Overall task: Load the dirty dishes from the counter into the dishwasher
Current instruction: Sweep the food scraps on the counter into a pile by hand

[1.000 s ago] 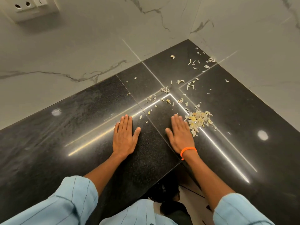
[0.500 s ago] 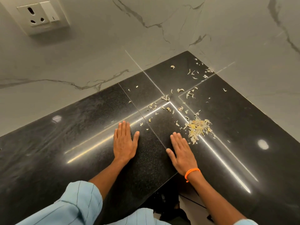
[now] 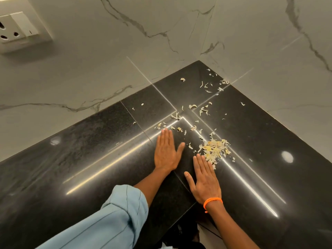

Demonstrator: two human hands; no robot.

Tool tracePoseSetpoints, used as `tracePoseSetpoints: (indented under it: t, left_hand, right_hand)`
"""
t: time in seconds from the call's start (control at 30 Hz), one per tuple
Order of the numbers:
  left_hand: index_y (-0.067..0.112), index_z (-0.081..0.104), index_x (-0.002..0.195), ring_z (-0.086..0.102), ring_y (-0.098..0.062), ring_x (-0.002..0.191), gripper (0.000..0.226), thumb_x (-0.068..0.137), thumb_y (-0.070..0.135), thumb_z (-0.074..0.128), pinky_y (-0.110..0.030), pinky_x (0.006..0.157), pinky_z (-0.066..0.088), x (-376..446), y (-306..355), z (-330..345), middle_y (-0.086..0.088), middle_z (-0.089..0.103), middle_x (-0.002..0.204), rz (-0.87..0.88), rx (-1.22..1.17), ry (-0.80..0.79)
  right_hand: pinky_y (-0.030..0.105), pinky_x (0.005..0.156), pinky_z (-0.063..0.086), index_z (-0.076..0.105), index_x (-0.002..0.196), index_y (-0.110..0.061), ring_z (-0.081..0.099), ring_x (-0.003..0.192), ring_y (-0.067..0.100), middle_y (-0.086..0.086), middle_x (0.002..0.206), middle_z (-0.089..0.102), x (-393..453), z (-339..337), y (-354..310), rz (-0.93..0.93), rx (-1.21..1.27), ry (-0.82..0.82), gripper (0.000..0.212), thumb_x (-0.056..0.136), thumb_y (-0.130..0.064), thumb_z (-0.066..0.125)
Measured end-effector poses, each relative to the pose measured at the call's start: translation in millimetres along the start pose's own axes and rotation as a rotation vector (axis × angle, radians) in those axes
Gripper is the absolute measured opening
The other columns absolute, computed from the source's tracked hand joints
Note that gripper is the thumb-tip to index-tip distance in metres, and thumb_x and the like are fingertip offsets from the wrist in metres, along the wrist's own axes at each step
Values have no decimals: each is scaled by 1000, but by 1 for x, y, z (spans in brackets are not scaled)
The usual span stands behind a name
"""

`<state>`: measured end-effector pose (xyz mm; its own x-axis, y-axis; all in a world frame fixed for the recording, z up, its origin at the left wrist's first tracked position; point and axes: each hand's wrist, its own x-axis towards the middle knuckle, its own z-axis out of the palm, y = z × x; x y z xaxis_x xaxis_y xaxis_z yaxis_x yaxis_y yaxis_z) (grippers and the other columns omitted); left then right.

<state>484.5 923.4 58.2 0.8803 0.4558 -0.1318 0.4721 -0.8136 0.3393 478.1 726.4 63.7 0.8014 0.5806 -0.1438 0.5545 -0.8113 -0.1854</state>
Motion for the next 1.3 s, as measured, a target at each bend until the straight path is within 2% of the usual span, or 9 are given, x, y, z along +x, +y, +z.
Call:
tracePoseSetpoints:
  t: [0.13,0.33,0.47,0.57,0.73,0.93,1.1,1.2,1.3]
  left_hand:
    - [12,-5,162,-18,-17,156,83,103,69,9,-41,129,-3,21,-15,-9,-6,-11,170,87,-58,12]
    - [5,-3,161,-7,-28,157,89,99,69,-3,-46,128,2,70,-105,-53,-15,-7,169,-355,-35,198]
    - [4,-1,161,-5,-29,157,99,94,77,-1,-47,128,3,99,-137,-64,-17,-2,169,-395,-51,152]
    - [4,0,161,-4,-29,157,98,96,77,2,-46,128,2,109,-112,-59,-17,-2,169,-290,16,120]
    - [6,-1,161,-5,-28,157,95,97,77,2,-48,128,5,113,-45,-35,-15,-5,168,94,109,-23]
    - [16,2,163,-7,-13,157,82,102,69,17,-42,129,3,67,18,-15,-4,-2,170,394,-118,-158]
    - [16,9,163,-4,-12,157,77,104,66,13,-42,129,3,30,-1,-15,-4,5,170,108,-259,95]
    - [12,3,162,-8,-16,157,82,103,68,6,-44,129,3,16,-29,-10,-6,1,171,-42,-177,107]
    - [8,3,162,-9,-20,157,84,103,67,7,-44,129,3,10,-33,0,-10,0,170,-29,2,91]
  right_hand:
    - [38,126,3,3,160,-19,-15,152,10,0,167,-2,0,0,1,14,12,3,75,102,-65,14]
    - [38,125,4,9,160,-16,-9,154,12,1,167,4,1,-1,1,6,42,18,75,102,-63,22]
    - [38,125,4,9,160,-17,-9,154,12,1,167,2,2,0,1,7,39,16,76,102,-64,23]
    - [38,125,5,10,160,-16,-8,154,13,1,167,3,2,1,2,7,44,25,76,102,-64,24]
    - [39,125,6,11,160,-16,-7,154,13,2,167,4,2,0,2,5,47,22,76,102,-64,24]
    - [39,125,8,11,160,-17,-8,154,12,2,167,4,2,-1,1,12,33,18,76,102,-65,23]
    - [39,125,8,13,160,-17,-5,154,12,2,167,6,2,-1,0,24,54,28,76,102,-64,25]
    - [40,125,10,13,160,-17,-5,154,12,1,167,6,2,-2,-1,26,60,24,76,101,-65,25]
    - [41,126,10,12,160,-17,-7,154,12,1,167,4,1,-2,0,28,50,23,77,101,-65,23]
